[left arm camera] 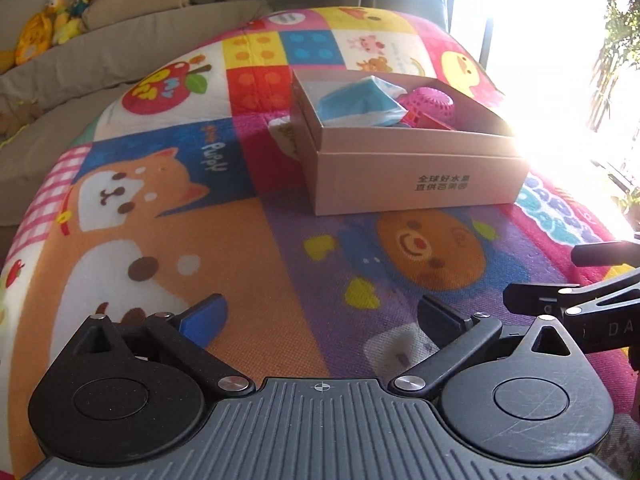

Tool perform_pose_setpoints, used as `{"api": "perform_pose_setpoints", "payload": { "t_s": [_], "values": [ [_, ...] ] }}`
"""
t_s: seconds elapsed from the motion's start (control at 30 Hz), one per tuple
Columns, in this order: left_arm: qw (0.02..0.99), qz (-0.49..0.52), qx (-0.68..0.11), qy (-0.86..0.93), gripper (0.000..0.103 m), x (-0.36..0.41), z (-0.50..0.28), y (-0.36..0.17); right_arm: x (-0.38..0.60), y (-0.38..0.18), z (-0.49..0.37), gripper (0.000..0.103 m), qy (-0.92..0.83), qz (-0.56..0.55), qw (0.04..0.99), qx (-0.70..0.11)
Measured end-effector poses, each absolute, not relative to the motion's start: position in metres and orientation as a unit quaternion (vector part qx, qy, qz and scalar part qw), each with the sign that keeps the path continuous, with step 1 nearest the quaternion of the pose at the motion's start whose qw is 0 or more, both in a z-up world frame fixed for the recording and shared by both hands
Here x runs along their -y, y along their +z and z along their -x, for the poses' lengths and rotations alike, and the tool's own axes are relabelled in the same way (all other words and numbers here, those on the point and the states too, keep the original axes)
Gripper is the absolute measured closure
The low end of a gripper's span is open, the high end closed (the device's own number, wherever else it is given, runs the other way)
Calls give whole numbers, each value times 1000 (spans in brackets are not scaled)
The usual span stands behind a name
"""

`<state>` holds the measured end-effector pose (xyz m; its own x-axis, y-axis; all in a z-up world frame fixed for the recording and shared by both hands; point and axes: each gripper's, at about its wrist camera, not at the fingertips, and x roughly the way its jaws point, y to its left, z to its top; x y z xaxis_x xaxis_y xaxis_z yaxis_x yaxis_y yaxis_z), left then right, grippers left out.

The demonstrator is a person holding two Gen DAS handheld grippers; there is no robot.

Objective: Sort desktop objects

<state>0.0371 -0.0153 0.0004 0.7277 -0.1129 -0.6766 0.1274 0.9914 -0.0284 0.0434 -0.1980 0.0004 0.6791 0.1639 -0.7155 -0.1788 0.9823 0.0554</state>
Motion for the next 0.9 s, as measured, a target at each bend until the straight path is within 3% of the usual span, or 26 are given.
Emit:
{"api": "perform_pose_setpoints", "payload": {
  "t_s": [0.9],
  "values": [
    [940, -9, -341, -2, 0, 24, -37, -5, 194, -10, -61, 0, 89, 28, 936, -340]
  ]
}}
